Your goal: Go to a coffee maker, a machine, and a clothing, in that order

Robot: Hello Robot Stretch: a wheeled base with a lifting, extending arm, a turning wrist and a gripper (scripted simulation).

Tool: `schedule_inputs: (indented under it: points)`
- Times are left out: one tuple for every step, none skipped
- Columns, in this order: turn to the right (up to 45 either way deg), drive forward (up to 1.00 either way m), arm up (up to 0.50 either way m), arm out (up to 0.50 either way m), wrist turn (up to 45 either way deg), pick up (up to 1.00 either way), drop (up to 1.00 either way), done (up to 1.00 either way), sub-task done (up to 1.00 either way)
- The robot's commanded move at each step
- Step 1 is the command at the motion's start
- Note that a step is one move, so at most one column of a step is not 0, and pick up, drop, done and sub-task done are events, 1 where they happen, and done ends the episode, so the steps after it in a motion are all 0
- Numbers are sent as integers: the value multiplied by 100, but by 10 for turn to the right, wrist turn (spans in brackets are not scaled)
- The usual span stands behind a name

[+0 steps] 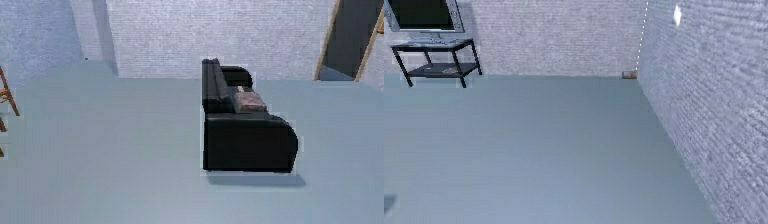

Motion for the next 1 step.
schedule_inputs:
  points:
    - [-390,0,0,0,0,0,0,0,0]
